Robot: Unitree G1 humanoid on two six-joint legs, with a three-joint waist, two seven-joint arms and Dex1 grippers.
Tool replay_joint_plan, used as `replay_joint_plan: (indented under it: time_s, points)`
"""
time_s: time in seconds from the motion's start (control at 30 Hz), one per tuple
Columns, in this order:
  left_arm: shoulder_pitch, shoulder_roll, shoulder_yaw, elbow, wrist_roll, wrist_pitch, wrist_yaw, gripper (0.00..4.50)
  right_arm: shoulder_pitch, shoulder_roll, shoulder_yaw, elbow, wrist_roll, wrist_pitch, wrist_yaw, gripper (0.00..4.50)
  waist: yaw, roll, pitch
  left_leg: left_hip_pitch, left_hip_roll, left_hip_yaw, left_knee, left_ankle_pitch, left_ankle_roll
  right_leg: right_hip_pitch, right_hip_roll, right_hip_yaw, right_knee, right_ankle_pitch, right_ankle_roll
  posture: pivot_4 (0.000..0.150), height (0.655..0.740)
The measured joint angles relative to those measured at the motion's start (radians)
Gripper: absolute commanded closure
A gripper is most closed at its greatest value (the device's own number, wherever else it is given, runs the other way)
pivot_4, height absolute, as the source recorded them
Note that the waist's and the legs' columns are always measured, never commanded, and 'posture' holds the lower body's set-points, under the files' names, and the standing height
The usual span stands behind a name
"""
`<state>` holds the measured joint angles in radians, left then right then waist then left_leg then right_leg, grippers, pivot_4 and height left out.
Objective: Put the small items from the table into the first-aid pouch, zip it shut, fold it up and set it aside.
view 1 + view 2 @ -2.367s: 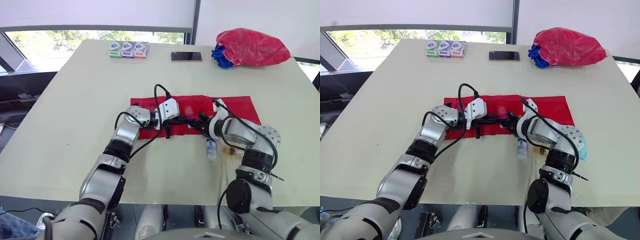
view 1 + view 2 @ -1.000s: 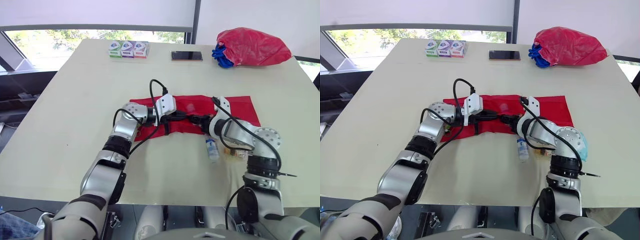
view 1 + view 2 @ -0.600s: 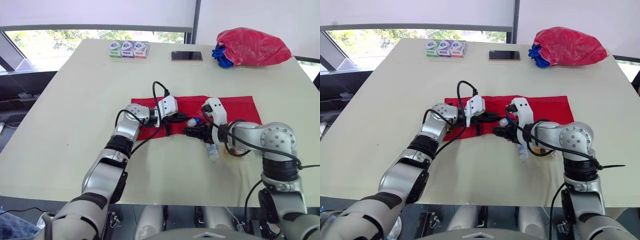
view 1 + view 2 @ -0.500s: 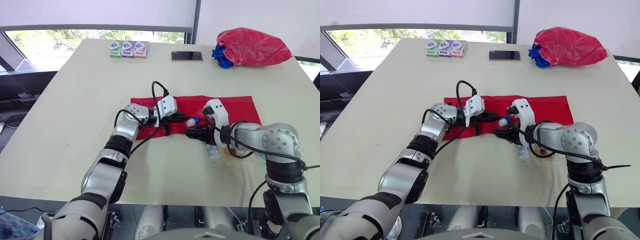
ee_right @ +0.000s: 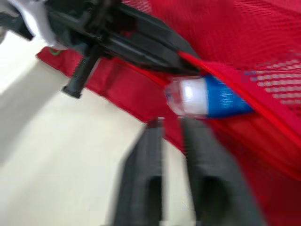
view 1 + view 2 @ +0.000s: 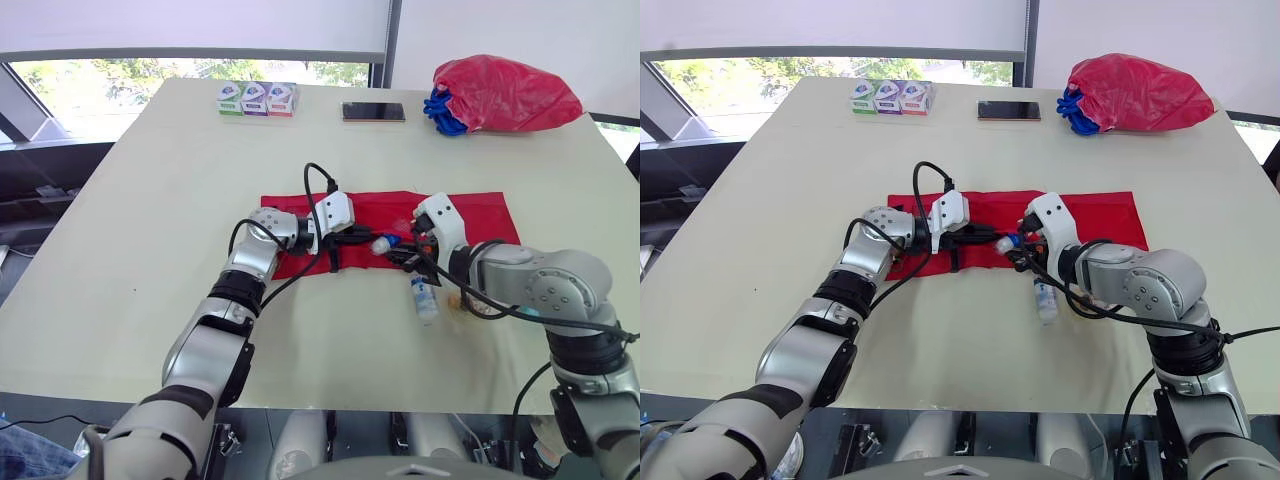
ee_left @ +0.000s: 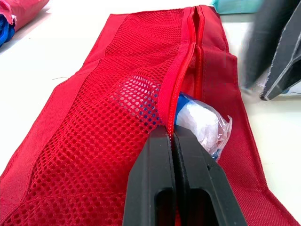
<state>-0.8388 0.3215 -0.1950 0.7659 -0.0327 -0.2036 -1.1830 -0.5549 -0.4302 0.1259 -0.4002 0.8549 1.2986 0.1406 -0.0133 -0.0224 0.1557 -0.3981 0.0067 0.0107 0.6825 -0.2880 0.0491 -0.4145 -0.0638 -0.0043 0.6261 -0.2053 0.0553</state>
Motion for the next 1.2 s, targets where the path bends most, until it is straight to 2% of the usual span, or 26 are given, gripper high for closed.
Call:
replay_joint_plan:
  time_s: [0.3, 0.6, 0.8, 1.2]
  points:
    - [-0.001, -0.001, -0.001, 0.004, 0.0, 0.0, 0.0, 4.5, 0.0, 0.104, 0.041, 0.015, -0.123, 0.001, -0.036, 4.41, 0.0, 0.0, 0.0, 0.0, 0.0, 0.0, 0.0, 0.0, 0.0, 0.0, 0.0, 0.0, 0.0, 0.0, 0.0, 0.15, 0.74]
    - [0.0, 0.0, -0.002, 0.004, 0.0, 0.0, 0.0, 4.5, 0.0, 0.123, 0.011, 0.014, -0.185, 0.069, -0.042, 4.41, 0.0, 0.0, 0.0, 0.0, 0.0, 0.0, 0.0, 0.0, 0.0, 0.0, 0.0, 0.0, 0.0, 0.0, 0.0, 0.15, 0.74]
    - [-0.001, -0.002, -0.002, 0.005, 0.0, 0.0, 0.0, 4.5, 0.0, 0.198, -0.007, 0.019, -0.206, 0.071, -0.043, 4.41, 0.0, 0.0, 0.0, 0.0, 0.0, 0.0, 0.0, 0.0, 0.0, 0.0, 0.0, 0.0, 0.0, 0.0, 0.0, 0.15, 0.74]
    - [0.0, 0.0, -0.002, 0.005, 0.0, 0.0, -0.001, 4.5, 0.0, 0.229, -0.053, 0.109, -0.371, 0.003, -0.102, 4.41, -0.001, 0.0, 0.0, 0.0, -0.001, 0.0, 0.0, 0.0, 0.0, 0.0, 0.0, 0.0, 0.001, 0.0, 0.0, 0.15, 0.74]
